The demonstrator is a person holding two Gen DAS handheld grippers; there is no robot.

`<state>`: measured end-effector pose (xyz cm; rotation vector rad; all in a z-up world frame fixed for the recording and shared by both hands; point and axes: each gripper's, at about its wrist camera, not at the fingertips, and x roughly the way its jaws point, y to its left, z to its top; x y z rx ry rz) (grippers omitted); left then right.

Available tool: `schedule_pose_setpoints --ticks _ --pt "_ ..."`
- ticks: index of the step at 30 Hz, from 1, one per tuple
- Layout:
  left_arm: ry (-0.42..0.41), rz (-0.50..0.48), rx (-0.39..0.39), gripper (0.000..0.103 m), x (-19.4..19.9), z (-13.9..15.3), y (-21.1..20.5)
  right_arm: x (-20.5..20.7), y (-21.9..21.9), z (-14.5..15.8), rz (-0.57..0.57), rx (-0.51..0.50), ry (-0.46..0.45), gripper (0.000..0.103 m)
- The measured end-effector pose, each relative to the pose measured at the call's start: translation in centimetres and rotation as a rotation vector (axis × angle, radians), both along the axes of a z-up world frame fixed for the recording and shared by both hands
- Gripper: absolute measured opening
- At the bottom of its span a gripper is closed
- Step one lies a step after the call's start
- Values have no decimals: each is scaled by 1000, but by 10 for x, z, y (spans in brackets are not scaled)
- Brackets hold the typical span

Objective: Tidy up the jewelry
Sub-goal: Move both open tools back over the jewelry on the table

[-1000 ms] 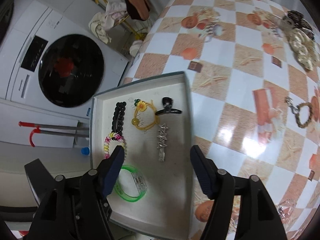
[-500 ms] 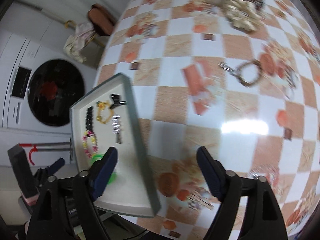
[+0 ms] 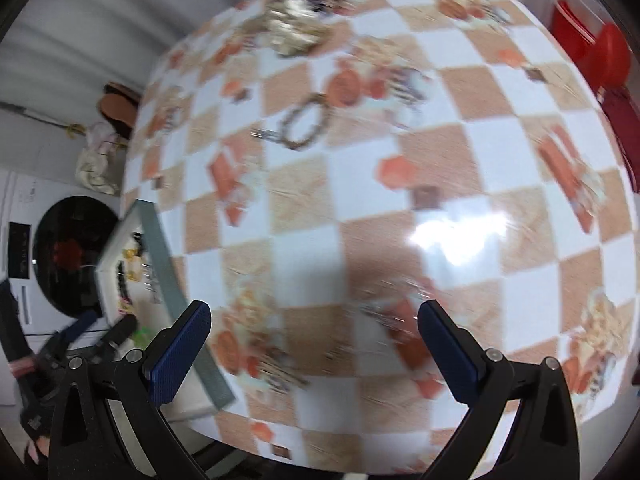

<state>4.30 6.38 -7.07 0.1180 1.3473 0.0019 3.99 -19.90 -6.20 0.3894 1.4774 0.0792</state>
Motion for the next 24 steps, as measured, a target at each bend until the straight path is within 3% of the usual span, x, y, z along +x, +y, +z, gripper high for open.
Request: schedule_pose_setpoints --ticks 12,24 --pt "48 -93 3 103 2 -16 -44 -25 -41 -29 6 -108 118 103" --pt "56 -133 -3 103 -16 -16 -66 -33 -43 -36 115 -190 111 103"
